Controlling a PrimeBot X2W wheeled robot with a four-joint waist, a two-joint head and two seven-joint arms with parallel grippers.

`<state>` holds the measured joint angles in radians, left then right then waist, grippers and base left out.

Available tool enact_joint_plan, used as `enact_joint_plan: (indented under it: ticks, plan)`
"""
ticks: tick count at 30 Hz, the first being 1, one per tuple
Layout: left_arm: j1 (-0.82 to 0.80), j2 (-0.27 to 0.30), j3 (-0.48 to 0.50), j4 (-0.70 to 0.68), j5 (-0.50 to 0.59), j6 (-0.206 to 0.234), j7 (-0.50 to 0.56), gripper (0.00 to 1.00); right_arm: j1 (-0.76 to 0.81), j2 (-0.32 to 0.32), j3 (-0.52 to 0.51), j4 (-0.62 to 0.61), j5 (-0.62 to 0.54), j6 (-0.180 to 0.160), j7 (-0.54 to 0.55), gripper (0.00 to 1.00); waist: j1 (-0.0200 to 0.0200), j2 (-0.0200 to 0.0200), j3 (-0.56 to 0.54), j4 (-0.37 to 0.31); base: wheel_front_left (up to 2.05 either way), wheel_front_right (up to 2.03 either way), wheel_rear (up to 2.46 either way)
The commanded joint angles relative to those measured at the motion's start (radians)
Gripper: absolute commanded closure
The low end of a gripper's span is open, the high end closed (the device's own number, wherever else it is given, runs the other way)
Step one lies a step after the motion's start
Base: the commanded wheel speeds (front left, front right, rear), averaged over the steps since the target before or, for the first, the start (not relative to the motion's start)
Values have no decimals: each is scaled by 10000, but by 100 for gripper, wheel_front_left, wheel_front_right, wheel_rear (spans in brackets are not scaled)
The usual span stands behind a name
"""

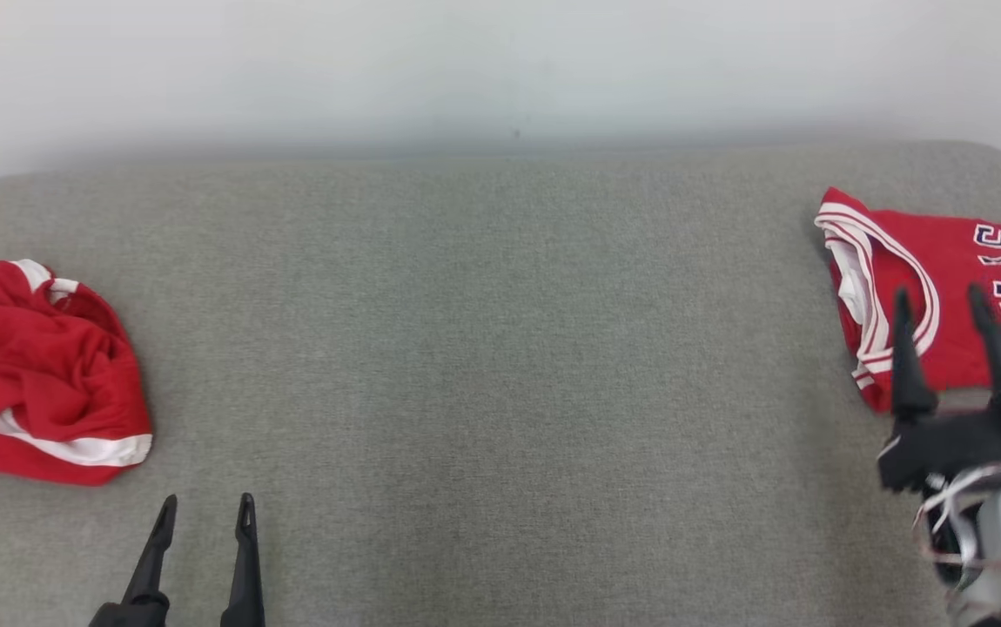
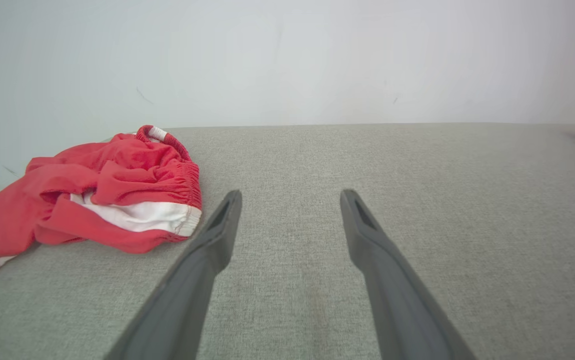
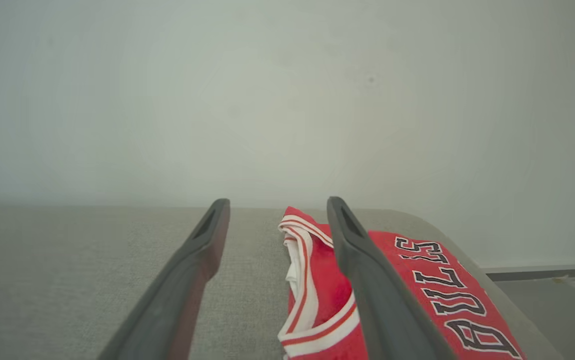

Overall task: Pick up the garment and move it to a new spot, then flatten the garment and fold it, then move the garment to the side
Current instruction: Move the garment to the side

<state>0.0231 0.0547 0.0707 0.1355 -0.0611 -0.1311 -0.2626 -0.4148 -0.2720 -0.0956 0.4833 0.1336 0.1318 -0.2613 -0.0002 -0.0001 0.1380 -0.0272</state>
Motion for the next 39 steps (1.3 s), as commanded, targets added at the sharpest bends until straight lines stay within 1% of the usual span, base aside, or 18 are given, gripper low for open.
enact_joint_plan:
  ticks: [1,5,6,11,18,24,30,39]
  plan:
    - [128,-35,-57,5,-7,14,-39,0,515,201,49,-404,104,-19,-38,0,2,1,-254,262,0,0,0]
    - [249,-39,-157,-1,-57,45,-39,0,1719,766,120,-1538,-4,-19,-39,0,2,1,-554,487,0,0,0]
    - [249,-39,-157,-1,-57,45,-39,0,1719,766,120,-1538,-4,-19,-39,0,2,1,-554,487,0,0,0]
    - [370,-45,-232,47,-135,82,-39,0,2963,1458,300,-2535,-134,-19,-39,0,2,1,-882,590,0,0,0]
    - [607,-45,-271,134,-221,141,-39,0,4304,2069,387,-3616,-396,-19,-39,0,2,1,-1252,629,0,0,0]
    - [643,-47,-332,210,-263,171,-39,0,5068,2201,494,-3866,-685,-19,-39,0,2,1,-1417,716,0,0,0]
    - [744,-46,-424,253,-319,257,-39,0,5334,2218,501,-3647,-58,-19,-40,0,2,1,-1494,685,0,0,0]
    - [819,-47,-411,218,-355,297,-39,0,5386,2222,528,-3431,160,-19,-40,0,2,1,-1528,640,0,0,0]
